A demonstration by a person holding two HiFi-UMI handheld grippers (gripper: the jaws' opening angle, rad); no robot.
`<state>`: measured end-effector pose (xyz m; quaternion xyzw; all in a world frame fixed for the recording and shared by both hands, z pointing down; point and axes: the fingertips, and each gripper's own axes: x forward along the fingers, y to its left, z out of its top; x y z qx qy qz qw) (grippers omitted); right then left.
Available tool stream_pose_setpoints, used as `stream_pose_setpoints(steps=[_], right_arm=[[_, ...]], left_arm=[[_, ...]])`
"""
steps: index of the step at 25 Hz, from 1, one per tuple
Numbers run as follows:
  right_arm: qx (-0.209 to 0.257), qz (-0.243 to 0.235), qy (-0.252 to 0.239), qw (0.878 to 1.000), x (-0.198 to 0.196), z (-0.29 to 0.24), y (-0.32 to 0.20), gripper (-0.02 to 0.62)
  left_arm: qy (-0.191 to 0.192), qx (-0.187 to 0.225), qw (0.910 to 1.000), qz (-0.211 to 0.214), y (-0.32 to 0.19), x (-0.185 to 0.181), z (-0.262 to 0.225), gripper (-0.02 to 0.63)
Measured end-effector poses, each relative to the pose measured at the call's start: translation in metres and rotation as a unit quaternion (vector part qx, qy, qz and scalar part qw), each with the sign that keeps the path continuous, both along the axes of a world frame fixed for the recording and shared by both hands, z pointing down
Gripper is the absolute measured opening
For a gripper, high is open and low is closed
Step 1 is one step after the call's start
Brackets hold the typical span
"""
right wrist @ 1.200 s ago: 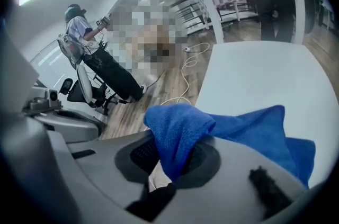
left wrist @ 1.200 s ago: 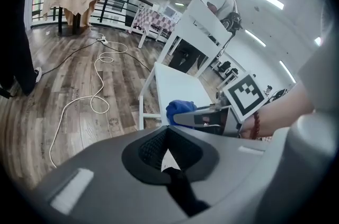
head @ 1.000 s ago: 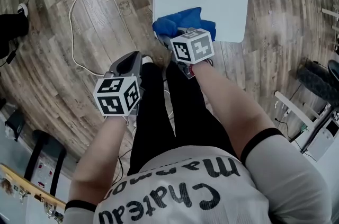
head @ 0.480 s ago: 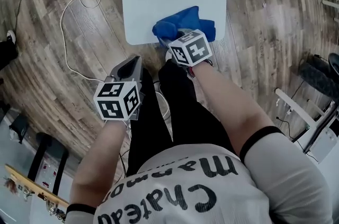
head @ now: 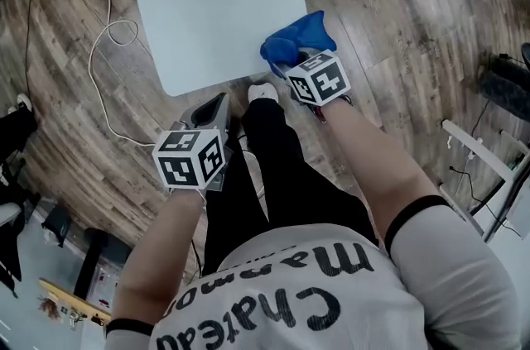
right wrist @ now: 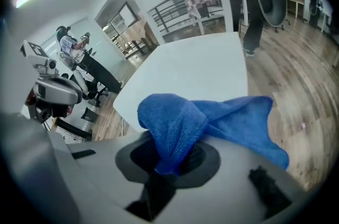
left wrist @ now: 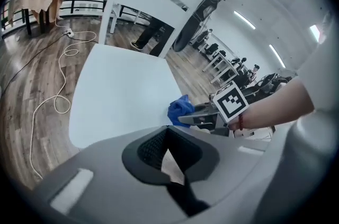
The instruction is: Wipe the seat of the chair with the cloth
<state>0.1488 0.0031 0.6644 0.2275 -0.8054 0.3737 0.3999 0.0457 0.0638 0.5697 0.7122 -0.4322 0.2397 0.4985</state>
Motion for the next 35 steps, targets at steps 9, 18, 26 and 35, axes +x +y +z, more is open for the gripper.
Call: stream_pose_setpoints(steps=[9, 18, 26, 35], right_arm=[[-0.007, 0.074, 0.028, 0.997, 0.080, 0.003, -0.022, 0.066], [-0.012, 0.243, 0.062, 0.968, 0.158, -0.020, -0.021, 0.064], [0.163, 0.326, -0.075, 0.928, 0.133, -0.170, -0.046, 0.064], [0.291, 0.254, -0.169, 0.907, 0.025, -0.353, -0.053, 0.064]], left_arm=[[-0.003, 0.012, 0.9996, 0.027, -0.014, 0.043, -0.013, 0.009], [-0.008, 0.027, 0.9986, 0.044, 0.021, 0.037, -0.034, 0.009], [0.009, 0.111, 0.9903, 0.083, 0.029, 0.043, -0.093, 0.009], [-0.019, 0.272, 0.9500, 0.151, 0.014, 0.030, -0.222, 0.009]])
